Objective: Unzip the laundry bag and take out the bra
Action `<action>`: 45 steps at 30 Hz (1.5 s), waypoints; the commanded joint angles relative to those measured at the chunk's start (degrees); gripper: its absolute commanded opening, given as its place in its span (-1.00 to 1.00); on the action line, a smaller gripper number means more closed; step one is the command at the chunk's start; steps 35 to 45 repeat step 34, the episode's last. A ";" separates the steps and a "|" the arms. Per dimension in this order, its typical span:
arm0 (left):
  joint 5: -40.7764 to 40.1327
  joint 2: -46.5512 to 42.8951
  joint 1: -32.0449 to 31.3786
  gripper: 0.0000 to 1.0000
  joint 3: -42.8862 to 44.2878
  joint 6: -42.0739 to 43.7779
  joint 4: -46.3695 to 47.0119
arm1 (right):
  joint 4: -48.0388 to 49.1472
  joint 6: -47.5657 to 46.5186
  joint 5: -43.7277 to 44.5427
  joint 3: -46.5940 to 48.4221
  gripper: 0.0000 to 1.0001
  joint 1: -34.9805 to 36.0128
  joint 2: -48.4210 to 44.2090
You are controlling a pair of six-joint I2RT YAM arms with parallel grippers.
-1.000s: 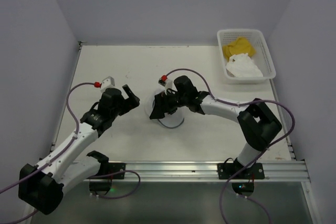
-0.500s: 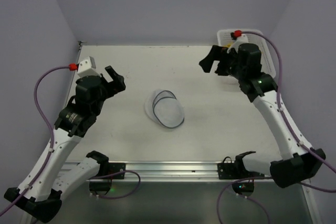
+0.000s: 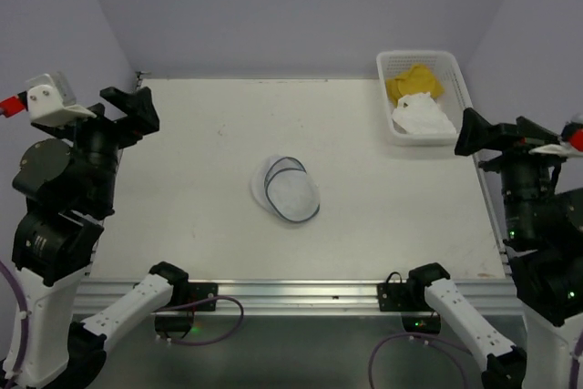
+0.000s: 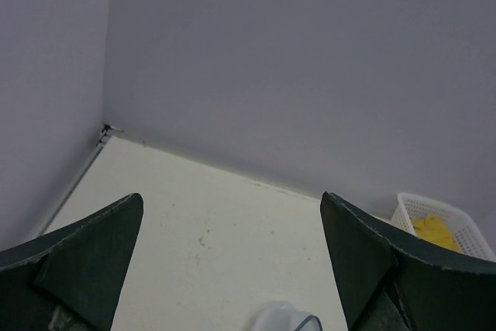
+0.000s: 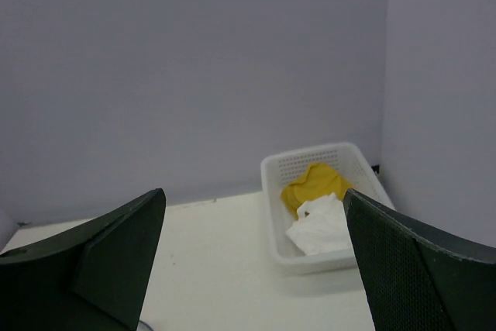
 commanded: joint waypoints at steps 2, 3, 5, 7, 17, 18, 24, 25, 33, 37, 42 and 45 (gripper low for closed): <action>-3.23 -0.84 0.39 1.00 4.67 7.26 1.09 | 3.61 -5.93 2.25 -1.08 0.97 0.10 -5.44; -3.41 -1.10 0.39 1.00 4.93 7.61 1.35 | 5.36 -6.54 1.64 -1.34 0.97 0.01 -6.50; -3.76 -1.37 0.39 1.00 5.63 8.23 1.62 | 7.12 -6.81 1.46 -2.22 0.97 0.10 -9.14; -3.94 -1.89 0.39 1.00 5.64 8.23 1.97 | 9.50 -6.72 1.46 -2.92 0.97 0.10 -11.07; -3.32 -2.86 0.39 1.00 3.79 7.09 2.41 | 11.53 -7.68 0.06 -5.30 0.97 0.10 -11.26; -3.50 -2.86 0.39 1.00 3.62 7.00 2.41 | 11.70 -7.69 -0.03 -5.56 0.97 0.10 -11.25; -2.36 -2.78 0.39 1.00 2.12 5.78 2.94 | 11.79 -4.96 -1.26 -6.27 0.97 0.10 -10.38; -2.01 -2.60 0.39 1.00 1.95 5.60 2.85 | 11.79 -4.79 -1.44 -6.35 0.97 0.10 -10.46; 0.19 -0.93 0.39 1.00 0.54 3.84 2.67 | 12.58 -3.82 -2.93 -7.41 0.97 0.10 -10.20; 0.37 -0.76 0.39 1.00 0.37 3.66 2.67 | 12.76 -3.73 -3.19 -7.41 0.97 0.10 -10.03; 0.37 -0.76 0.39 1.00 0.37 3.66 2.67 | 12.76 -3.73 -3.19 -7.41 0.97 0.10 -10.03; 0.37 -0.76 0.39 1.00 0.37 3.66 2.67 | 12.76 -3.73 -3.19 -7.41 0.97 0.10 -10.03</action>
